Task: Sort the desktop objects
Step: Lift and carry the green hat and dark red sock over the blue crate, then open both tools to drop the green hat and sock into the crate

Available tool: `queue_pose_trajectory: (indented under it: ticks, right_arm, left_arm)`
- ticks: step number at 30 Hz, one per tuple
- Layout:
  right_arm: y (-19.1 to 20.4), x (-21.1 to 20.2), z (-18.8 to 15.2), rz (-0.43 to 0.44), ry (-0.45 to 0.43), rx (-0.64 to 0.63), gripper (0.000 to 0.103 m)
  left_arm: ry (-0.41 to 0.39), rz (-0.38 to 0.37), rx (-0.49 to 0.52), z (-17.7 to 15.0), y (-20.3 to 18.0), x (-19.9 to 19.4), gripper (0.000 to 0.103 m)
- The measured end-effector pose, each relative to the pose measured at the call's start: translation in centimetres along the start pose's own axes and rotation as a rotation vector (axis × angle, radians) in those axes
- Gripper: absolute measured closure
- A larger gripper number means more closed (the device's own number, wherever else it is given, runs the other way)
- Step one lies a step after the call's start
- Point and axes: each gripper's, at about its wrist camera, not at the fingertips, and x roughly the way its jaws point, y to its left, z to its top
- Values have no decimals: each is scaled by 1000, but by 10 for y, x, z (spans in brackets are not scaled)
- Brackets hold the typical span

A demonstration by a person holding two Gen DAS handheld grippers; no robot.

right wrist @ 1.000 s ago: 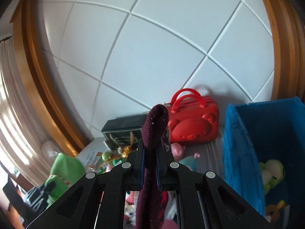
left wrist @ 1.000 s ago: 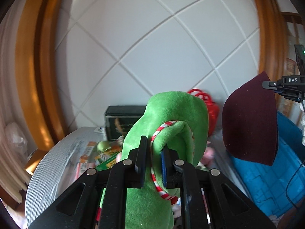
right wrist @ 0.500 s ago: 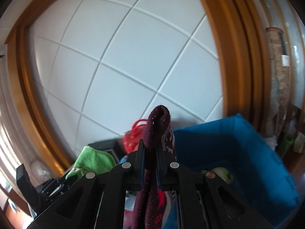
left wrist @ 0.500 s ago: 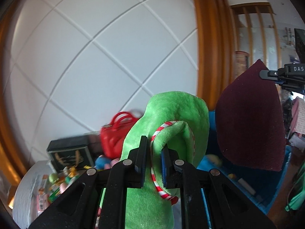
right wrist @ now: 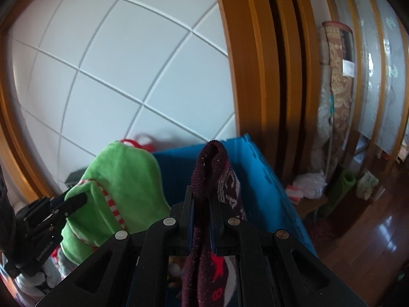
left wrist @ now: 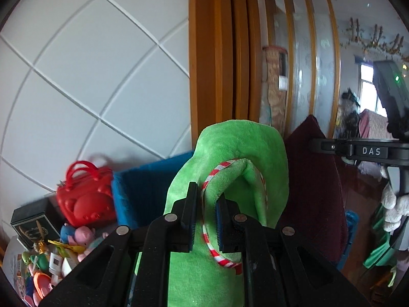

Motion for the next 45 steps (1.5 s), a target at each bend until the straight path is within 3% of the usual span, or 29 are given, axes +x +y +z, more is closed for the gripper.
queue_pose_trajectory:
  ticks: [5, 9, 12, 15, 17, 19, 26, 36, 39, 45]
  right_arm:
    - [-38, 33, -18, 22, 92, -18, 93]
    - [-51, 58, -36, 32, 180, -74, 93]
    - [-57, 73, -48, 33, 232, -96, 93]
    - [-67, 86, -58, 43, 272, -109, 93]
    - [-71, 94, -63, 41, 295, -124, 93]
    - [-73, 98, -66, 37, 307, -135, 92]
    - [-68, 98, -68, -22, 297, -215, 90]
    - [-60, 94, -77, -35, 312, -252, 88]
    - [-57, 91, -78, -50, 304, -263, 79]
    - [-42, 82, -78, -63, 269, -294, 43]
  left_arm:
    - [181, 38, 25, -21, -29, 69, 91]
    - [297, 141, 59, -36, -40, 100, 90]
    - [357, 216, 63, -43, -38, 112, 83]
    - [392, 253, 47, -50, -32, 110, 65]
    - [388, 274, 43, -51, -25, 108, 43]
    - [386, 271, 46, -51, -25, 103, 36]
    - [387, 245, 39, -56, -19, 99, 35]
    - [363, 227, 37, -57, -25, 78, 35]
    - [347, 223, 36, -57, -24, 68, 35]
    - [309, 234, 37, -60, -19, 46, 35]
